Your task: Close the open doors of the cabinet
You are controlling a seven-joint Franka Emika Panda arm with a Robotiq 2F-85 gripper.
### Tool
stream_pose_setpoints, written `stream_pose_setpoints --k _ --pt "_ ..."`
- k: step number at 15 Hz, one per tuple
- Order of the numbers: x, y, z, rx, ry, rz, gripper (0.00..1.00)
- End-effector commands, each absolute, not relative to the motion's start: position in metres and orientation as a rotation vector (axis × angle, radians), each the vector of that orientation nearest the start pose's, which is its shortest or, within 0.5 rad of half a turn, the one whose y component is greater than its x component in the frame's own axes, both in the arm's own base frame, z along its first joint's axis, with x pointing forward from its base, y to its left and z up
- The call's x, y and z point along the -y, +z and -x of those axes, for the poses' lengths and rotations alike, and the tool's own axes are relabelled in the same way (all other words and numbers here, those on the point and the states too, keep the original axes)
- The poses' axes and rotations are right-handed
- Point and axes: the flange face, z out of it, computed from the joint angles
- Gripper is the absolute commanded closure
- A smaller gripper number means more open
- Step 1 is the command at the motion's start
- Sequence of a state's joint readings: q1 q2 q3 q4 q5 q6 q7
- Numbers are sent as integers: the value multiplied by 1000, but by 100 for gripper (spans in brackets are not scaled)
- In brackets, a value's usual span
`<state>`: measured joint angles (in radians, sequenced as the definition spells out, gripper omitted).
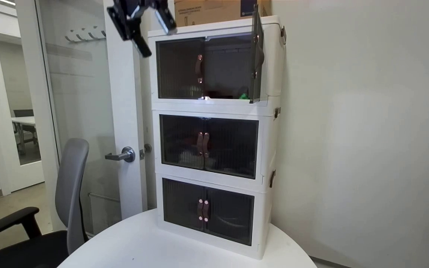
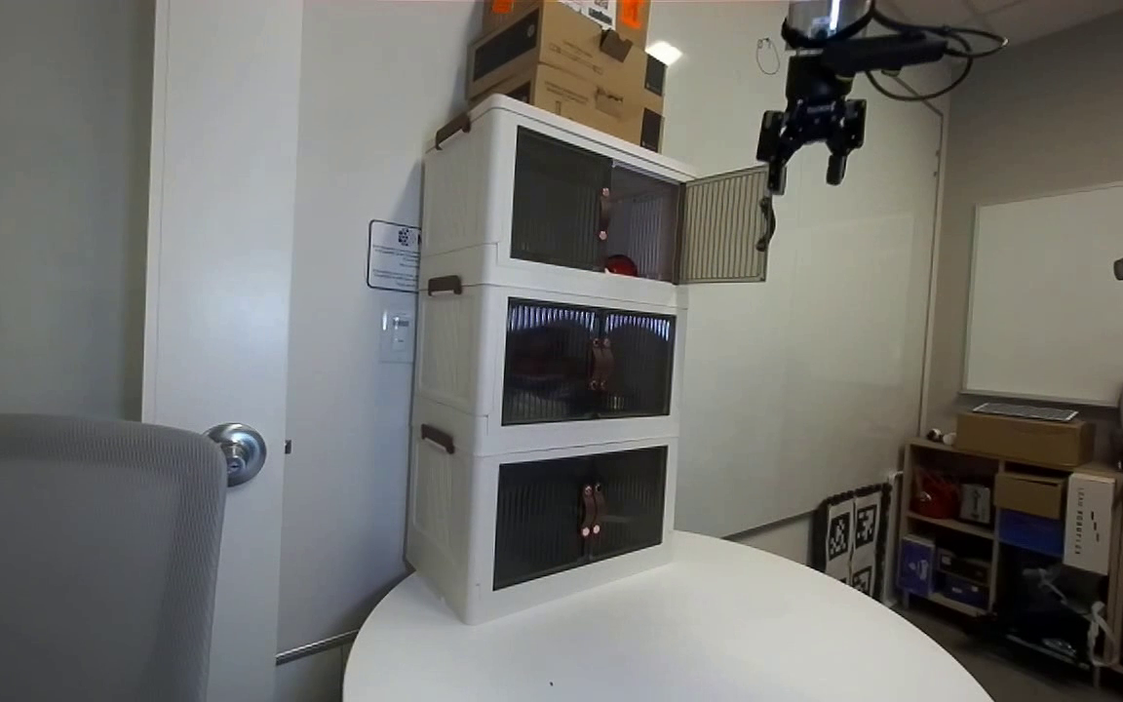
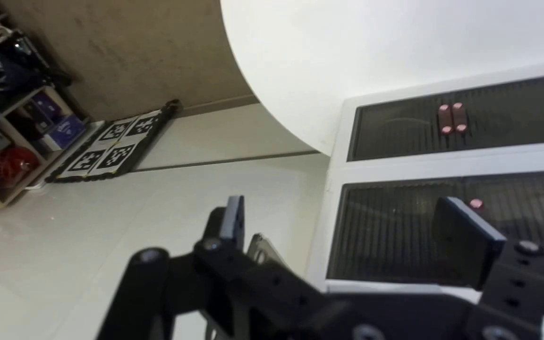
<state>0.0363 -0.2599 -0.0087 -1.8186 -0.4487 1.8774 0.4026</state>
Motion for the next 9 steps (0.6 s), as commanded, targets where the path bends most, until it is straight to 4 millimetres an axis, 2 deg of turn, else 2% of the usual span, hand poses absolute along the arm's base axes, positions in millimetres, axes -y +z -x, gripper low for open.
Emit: stream_pose_setpoints --k 1,4,5,6,7,9 --pt "54 766 -490 -713 -863 3337 0" --pt "101 831 -482 -933 -1113 3153 0" --pt "79 802 -475 -825 -1031 3237 0" --pt "91 819 -470 -875 -1079 3203 0" --pt "100 827 -469 -905 -1103 3182 0" --pt "104 829 -473 -919 -1107 3177 0"
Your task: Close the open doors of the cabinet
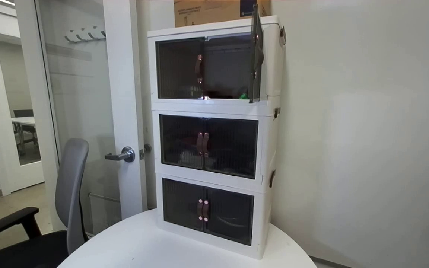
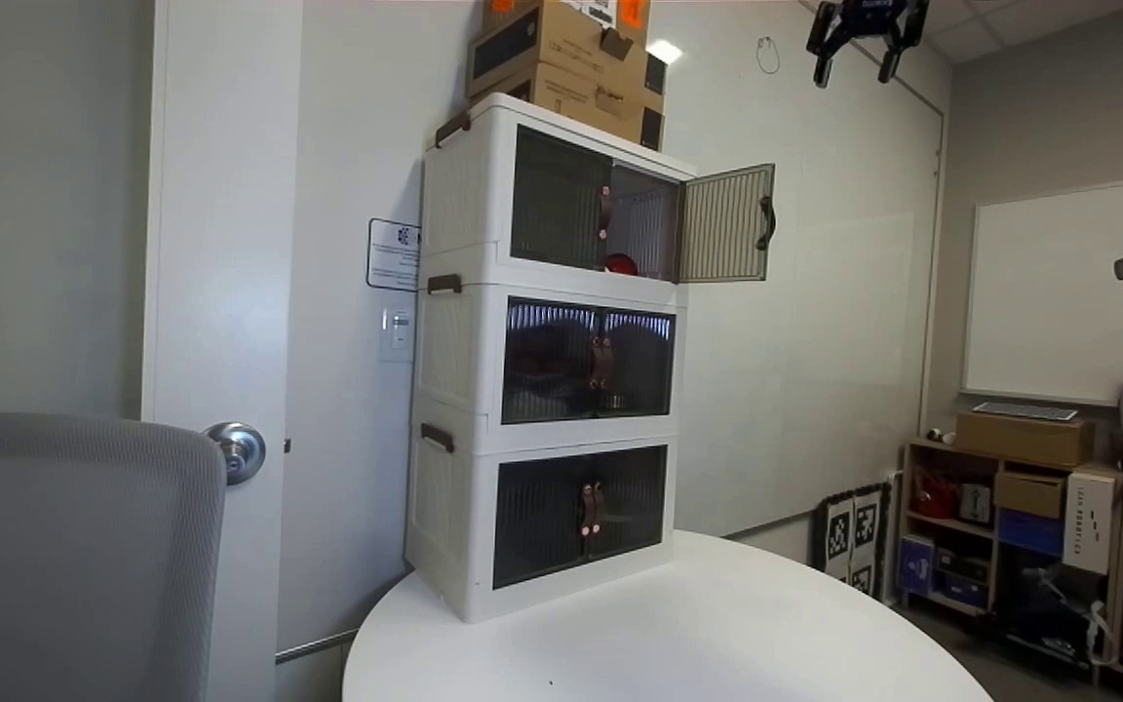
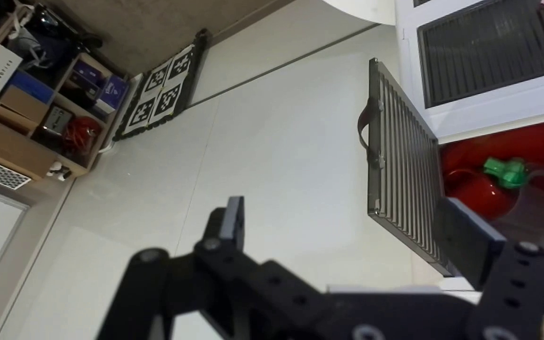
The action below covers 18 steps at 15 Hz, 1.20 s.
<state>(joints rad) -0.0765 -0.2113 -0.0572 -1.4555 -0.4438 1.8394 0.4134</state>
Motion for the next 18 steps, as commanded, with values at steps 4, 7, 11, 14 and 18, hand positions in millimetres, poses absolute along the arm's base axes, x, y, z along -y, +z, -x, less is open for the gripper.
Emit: stream_pose_setpoints --k 4,7,11,14,18 --pt "105 815 -480 -888 -1047 3197 0" --pt "144 790 -485 -795 -937 3206 0" --pt "217 776 -494 -761 -914 3186 0" --pt "262 770 -502 -871 -984 3123 25" --pt "281 759 -527 -902 -1159 3042 48"
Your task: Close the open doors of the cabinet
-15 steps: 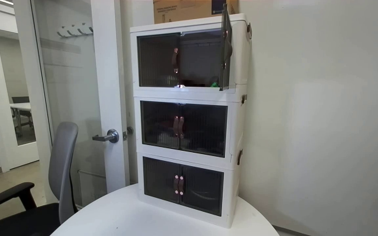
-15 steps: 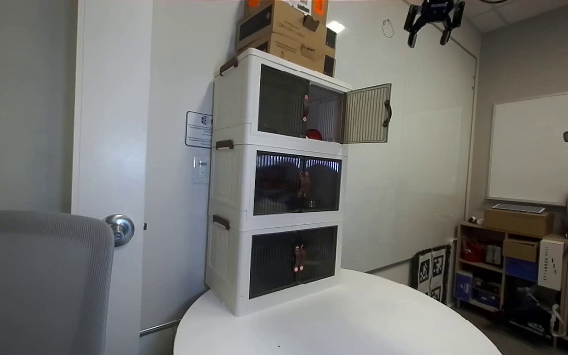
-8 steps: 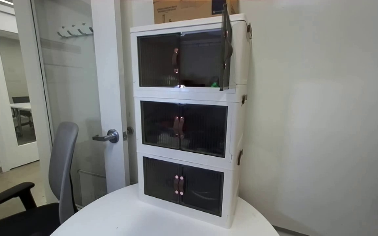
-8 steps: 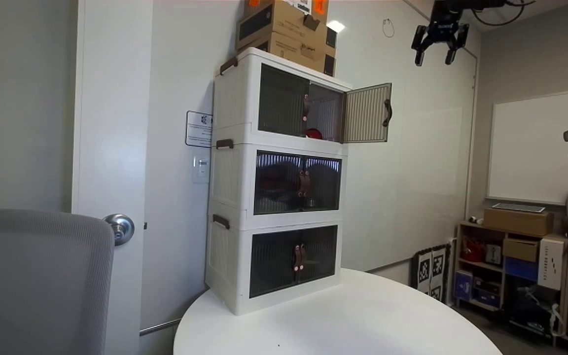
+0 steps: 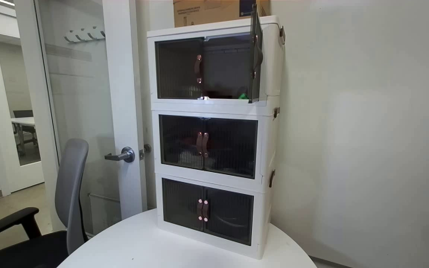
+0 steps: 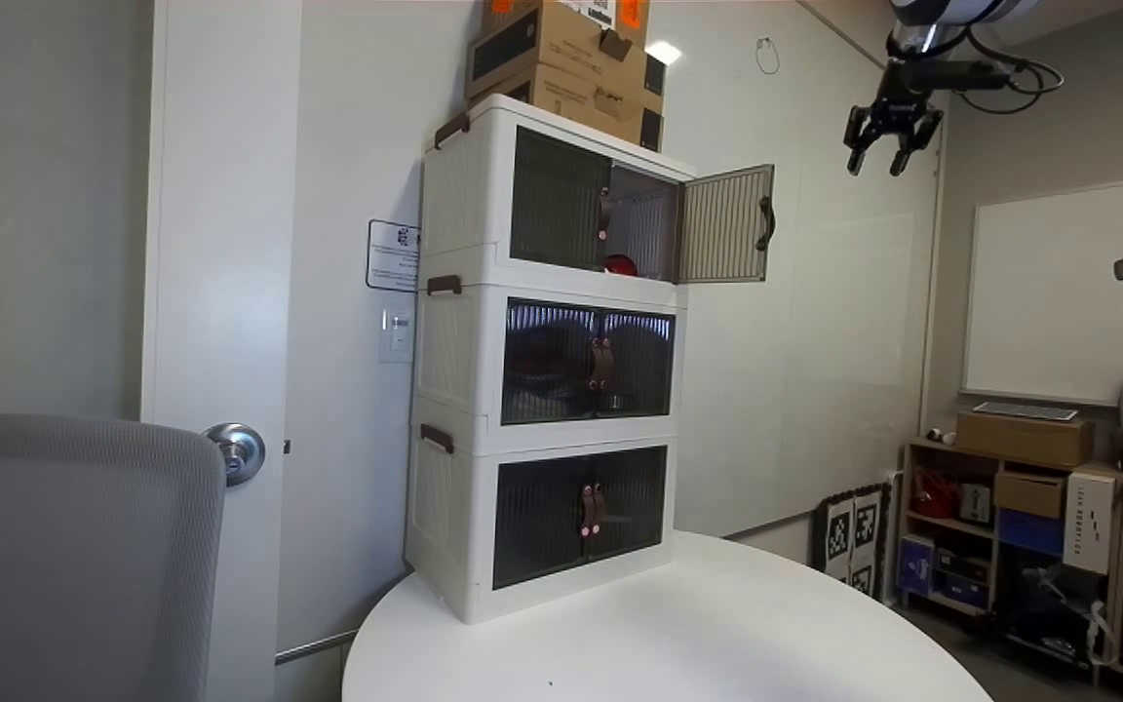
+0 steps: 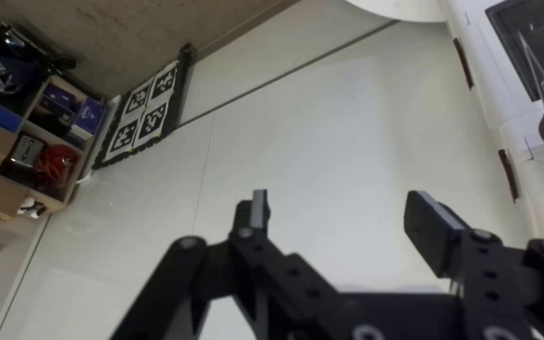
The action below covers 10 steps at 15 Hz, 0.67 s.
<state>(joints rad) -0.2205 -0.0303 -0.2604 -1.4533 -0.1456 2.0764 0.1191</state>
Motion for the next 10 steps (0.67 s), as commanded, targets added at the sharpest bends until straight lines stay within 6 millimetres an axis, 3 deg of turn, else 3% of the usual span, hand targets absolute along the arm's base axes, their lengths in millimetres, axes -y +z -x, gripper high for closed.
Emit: stream_pose_setpoints --k 1,7,10 --pt "279 757 -536 -885 -1210 3017 56" --pt "238 737 -578 -734 -1320 2906 99" --pt "215 729 -594 -649 -1266 2847 100"
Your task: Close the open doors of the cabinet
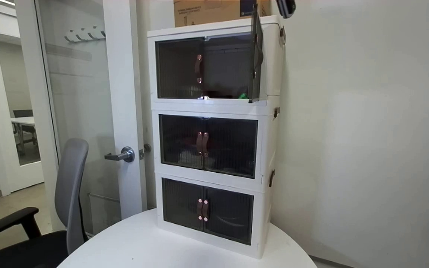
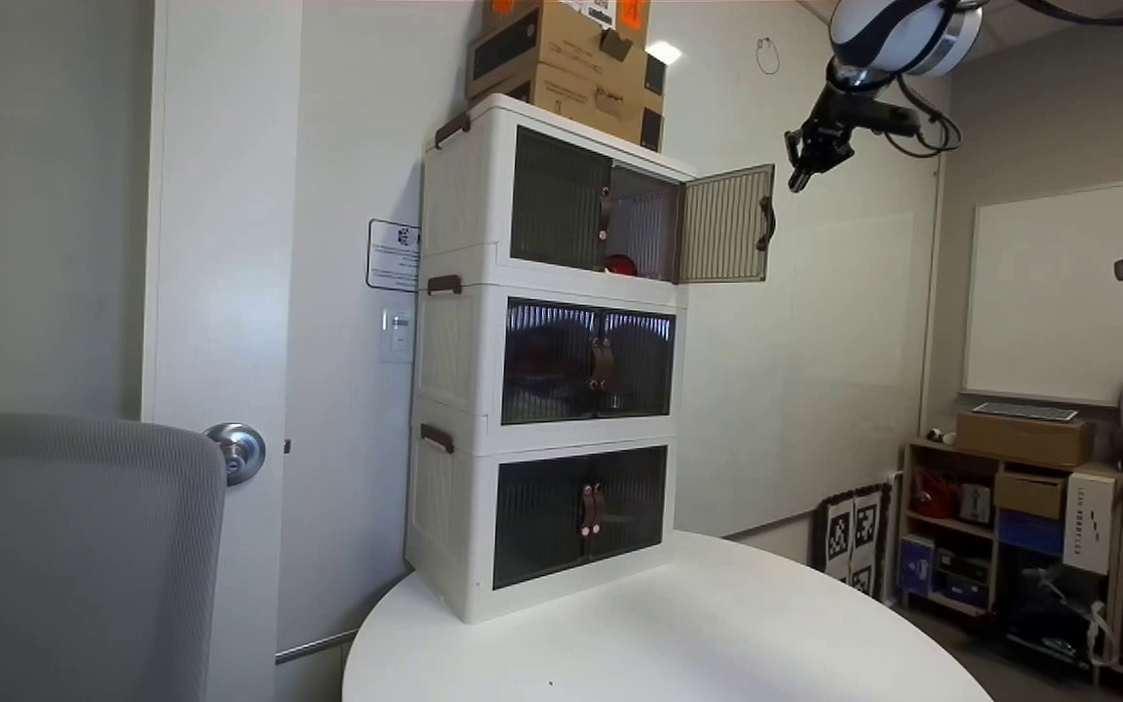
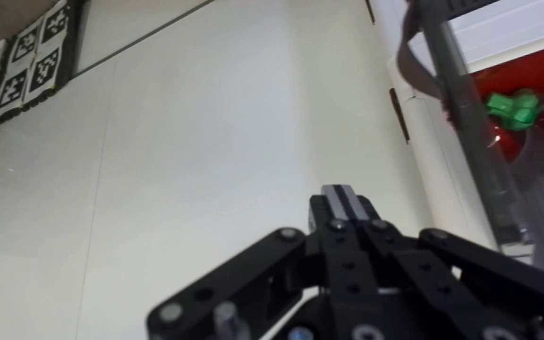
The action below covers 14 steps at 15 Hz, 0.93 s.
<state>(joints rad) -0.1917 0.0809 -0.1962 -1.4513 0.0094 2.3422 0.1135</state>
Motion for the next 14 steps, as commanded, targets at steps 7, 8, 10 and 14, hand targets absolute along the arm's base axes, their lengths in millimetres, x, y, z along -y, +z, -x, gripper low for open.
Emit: stream_pose_setpoints --k 7,8,10,14 --pt "154 733 -605 -374 -1212 2732 100" --pt "148 733 -608 -330 -1213 2713 100" --pt "130 733 -613 -232 -1219 2674 100" --pt "102 724 -627 -75 -1264 2610 100"
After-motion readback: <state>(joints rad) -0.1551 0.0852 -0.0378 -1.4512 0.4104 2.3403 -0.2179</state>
